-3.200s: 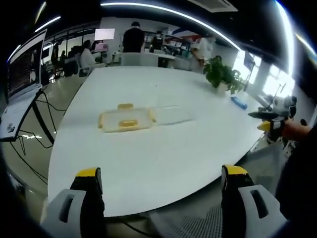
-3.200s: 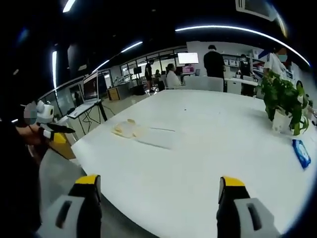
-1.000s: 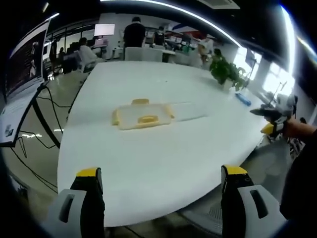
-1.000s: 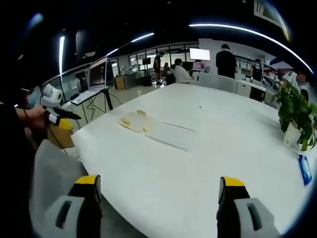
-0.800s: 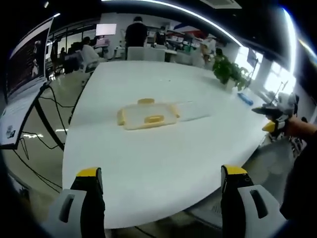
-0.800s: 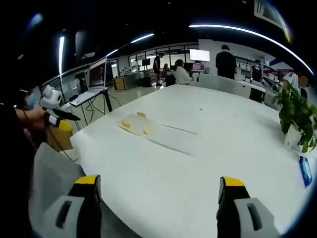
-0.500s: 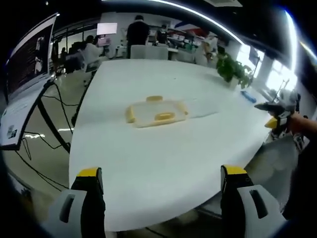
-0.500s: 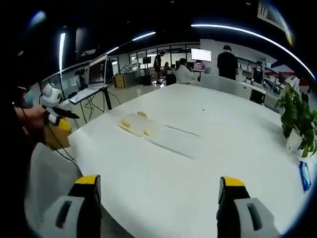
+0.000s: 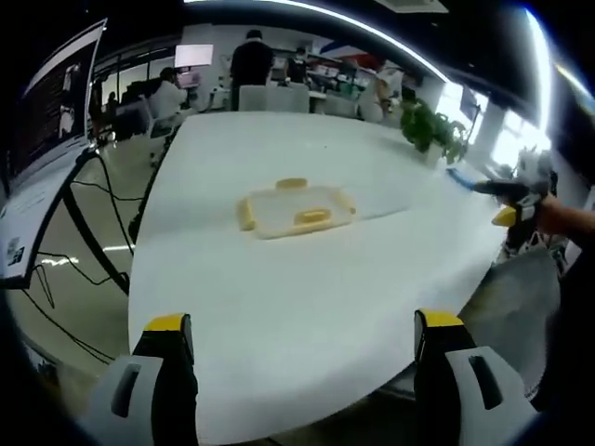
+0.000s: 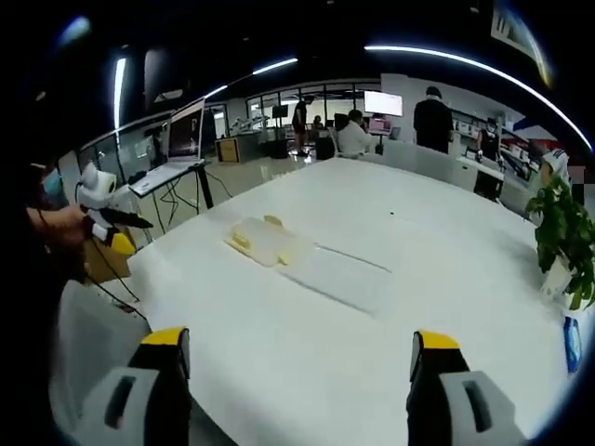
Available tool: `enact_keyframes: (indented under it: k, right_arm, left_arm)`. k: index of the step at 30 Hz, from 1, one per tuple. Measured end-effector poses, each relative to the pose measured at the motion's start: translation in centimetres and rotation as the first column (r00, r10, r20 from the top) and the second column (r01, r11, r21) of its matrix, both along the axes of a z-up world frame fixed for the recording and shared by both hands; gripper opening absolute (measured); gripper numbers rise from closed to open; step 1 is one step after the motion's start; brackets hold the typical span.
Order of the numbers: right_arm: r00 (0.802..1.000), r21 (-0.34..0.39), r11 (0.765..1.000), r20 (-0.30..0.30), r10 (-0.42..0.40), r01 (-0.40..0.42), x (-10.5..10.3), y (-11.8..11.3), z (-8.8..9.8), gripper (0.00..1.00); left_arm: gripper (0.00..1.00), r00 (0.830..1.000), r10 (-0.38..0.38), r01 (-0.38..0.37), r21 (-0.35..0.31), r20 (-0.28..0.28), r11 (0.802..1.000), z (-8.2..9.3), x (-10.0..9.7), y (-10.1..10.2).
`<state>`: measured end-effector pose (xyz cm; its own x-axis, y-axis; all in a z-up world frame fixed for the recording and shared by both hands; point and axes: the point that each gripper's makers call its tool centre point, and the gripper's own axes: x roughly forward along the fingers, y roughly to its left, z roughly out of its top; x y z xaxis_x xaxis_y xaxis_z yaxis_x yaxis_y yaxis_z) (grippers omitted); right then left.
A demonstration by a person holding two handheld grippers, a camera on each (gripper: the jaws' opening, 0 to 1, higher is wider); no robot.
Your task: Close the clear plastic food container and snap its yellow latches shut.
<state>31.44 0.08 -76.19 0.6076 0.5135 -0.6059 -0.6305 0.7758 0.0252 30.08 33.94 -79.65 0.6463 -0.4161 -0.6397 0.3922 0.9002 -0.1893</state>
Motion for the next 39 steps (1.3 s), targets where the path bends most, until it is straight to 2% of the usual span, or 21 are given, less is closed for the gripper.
enact_keyframes:
  k: [1, 10, 18, 24, 30, 39]
  right_arm:
    - [1.000, -0.017, 1.000, 0.015, 0.017, -0.017, 0.2, 0.3, 0.2, 1.00]
    - [1.000, 0.009, 1.000, -0.022, 0.019, -0.019, 0.7, 2.3, 0.3, 1.00]
    - [0.999, -0.020, 1.000, -0.037, 0.010, -0.011, 1.0, 2.3, 0.3, 1.00]
    - [0.996, -0.068, 0.995, -0.050, 0.069, -0.073, 1.1, 3.4, 0.1, 1.00]
    - [0.996, -0.022, 0.997, -0.056, 0.066, -0.068, 2.3, 4.1, 0.5, 1.00]
    - [0.993, -0.022, 0.993, -0.043, 0.111, -0.112, 3.7, 5.3, 0.7, 1.00]
  left_arm:
    - [0.97, 1.000, 0.003, -0.003, -0.005, 0.001, 1.000, -0.1, 0.1, 0.0]
    - [0.97, 1.000, -0.017, 0.017, -0.011, -0.002, 1.000, -0.9, 1.4, 0.0]
    - [0.96, 1.000, -0.011, 0.011, -0.028, -0.006, 1.000, -1.3, 2.3, 0.3]
    - [0.95, 1.000, -0.012, 0.012, -0.034, 0.006, 0.999, -1.4, 3.2, 0.0]
    - [0.95, 1.000, 0.002, -0.002, -0.036, 0.007, 0.999, -1.2, 4.2, 0.2]
    - [0.96, 1.000, -0.005, 0.006, -0.002, 0.025, 1.000, -0.2, 5.8, 0.5]
